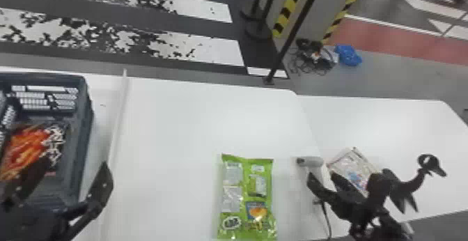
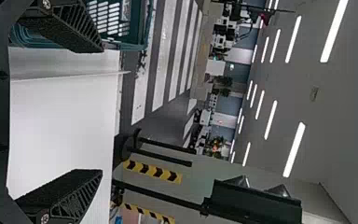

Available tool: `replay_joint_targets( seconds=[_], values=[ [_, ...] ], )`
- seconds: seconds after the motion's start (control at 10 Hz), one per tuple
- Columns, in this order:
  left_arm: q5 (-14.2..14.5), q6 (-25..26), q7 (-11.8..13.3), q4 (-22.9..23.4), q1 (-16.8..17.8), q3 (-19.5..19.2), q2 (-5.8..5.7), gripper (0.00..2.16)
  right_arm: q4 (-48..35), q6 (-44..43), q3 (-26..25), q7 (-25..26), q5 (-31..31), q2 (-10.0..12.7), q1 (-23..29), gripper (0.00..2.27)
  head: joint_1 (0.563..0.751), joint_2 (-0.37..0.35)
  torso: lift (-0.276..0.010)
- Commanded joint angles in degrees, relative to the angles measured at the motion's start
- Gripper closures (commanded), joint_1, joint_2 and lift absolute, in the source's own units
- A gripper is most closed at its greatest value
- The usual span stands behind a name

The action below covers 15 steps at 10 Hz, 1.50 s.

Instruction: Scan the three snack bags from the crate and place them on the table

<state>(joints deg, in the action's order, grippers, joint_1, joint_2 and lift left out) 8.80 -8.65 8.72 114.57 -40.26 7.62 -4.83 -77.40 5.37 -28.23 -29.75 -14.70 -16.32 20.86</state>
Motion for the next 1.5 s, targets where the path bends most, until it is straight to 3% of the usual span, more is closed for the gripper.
replay_joint_targets(
  seconds=[0.0,0.1,0.2,0.3,0.5,1.0,1.4],
  values=[
    [-0.63,0.00,-0.11,0.04,0.01,0.47,0.00,0.07,-14.44,8.47,-1.56,-0.92,-2.70,1.73,6.56,0.08,0.695,-0.350,-0.037],
    [-0.98,0.00,-0.19,-0.05,-0.08,0.82,0.09,0.07,-20.86,17.97,-3.67,-5.05,-4.11,2.70,7.79,0.08,0.695,-0.350,-0.037],
    [-0.98,0.00,-0.37,-0.05,-0.08,1.00,0.00,0.07,-23.14,30.97,-5.61,-11.29,-6.83,1.90,7.00,0.08,0.695,-0.350,-0.037],
    [-1.07,0.00,-0.37,-0.05,-0.16,1.00,0.00,0.07,-23.23,42.75,-6.57,-16.30,-8.33,0.06,4.98,0.09,0.695,-0.350,-0.037],
    [-1.07,-0.71,-0.28,0.13,-0.60,1.00,-0.18,0.07,-21.56,53.47,-4.29,-20.08,-6.74,-2.84,1.91,0.09,0.695,-0.350,-0.037],
    [-1.07,-0.71,-0.37,0.48,-0.69,0.82,-0.35,0.07,-6.44,53.12,5.38,-25.88,-4.72,-5.48,-6.44,0.09,0.695,-0.350,-0.037],
    [-1.07,-0.71,-0.37,0.48,-0.69,0.82,-0.35,0.07,1.29,42.58,13.38,-26.67,-2.09,-5.21,-11.89,0.09,0.695,-0.336,-0.037]
  ],
)
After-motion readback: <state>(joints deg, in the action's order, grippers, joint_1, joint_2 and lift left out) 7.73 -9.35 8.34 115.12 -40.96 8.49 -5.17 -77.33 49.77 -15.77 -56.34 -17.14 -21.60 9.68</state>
